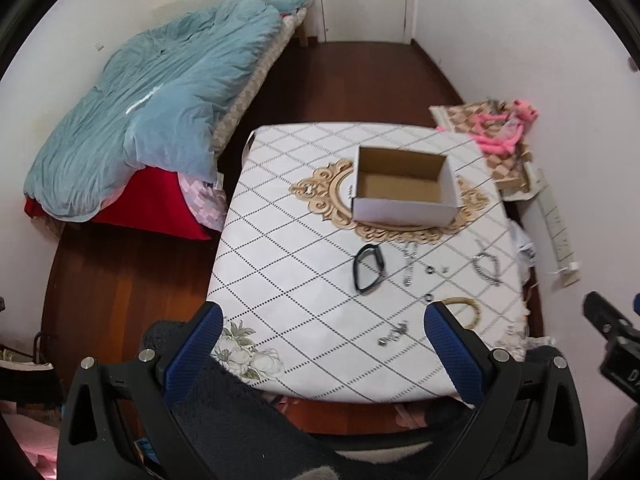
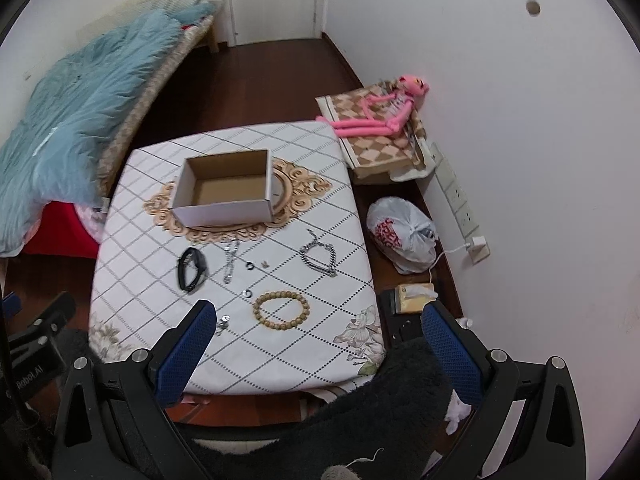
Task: Organize jewelry
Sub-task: 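Grasp the black watch band with the left gripper while the right gripper grasps the wooden bead bracelet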
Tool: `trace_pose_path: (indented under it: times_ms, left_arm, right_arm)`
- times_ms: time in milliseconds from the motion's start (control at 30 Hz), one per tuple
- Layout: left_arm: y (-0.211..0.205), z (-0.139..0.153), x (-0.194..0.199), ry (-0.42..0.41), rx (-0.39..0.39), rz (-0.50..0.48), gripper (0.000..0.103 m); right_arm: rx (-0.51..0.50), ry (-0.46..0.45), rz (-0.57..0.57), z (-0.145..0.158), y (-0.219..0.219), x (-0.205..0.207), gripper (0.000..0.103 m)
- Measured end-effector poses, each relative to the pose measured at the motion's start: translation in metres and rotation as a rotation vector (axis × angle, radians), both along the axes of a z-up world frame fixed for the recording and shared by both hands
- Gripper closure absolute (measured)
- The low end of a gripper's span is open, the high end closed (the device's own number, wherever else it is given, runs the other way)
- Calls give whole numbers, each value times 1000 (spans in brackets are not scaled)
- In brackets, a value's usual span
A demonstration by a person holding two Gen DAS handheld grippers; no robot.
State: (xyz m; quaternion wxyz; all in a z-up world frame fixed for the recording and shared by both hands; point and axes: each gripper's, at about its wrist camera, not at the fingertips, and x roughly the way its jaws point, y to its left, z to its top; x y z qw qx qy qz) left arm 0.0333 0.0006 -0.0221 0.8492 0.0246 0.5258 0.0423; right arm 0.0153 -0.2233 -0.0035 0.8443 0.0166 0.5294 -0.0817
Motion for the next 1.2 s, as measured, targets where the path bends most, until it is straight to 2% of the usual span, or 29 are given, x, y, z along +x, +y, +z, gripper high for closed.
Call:
trace_pose_path:
  times_ms: [167, 467, 633, 733, 833, 967, 1033, 1133, 1167, 1200]
  left_arm:
    - [1, -46, 27, 68, 36, -6, 0]
    - [-9, -116, 59, 163, 44, -25, 0]
    - [-12, -142, 73, 192, 62, -24, 0]
    - [-12, -156, 79, 210, 65, -20, 0]
    - [-11, -167, 83, 234, 68, -18, 0]
    - [-7, -181, 88, 261, 74, -12, 1]
    - [-3, -186, 91, 269, 73, -3, 1]
    - [4, -191, 97, 279, 39, 9, 1]
    - [6, -192, 99, 283, 29, 11, 1]
    - [9, -193, 101, 288, 16, 17, 1]
  right_arm:
    - [-13, 83, -29, -53, -9, 26, 0]
    - [-10, 274, -44, -165, -13, 59, 0]
    - [29, 333, -51, -215, -15, 69, 0]
    - [36, 356, -61, -236, -15, 73, 4]
    - [43, 376, -72, -252, -15, 79, 13]
    - [56, 392, -85, -266, -15, 84, 31]
    - [82, 371, -82, -266, -15, 85, 37]
    - [98, 353, -67, -264, -10, 86, 58]
    - [94, 345, -60, -263, -7, 86, 72]
    - [92, 341, -55, -262, -5, 87, 90]
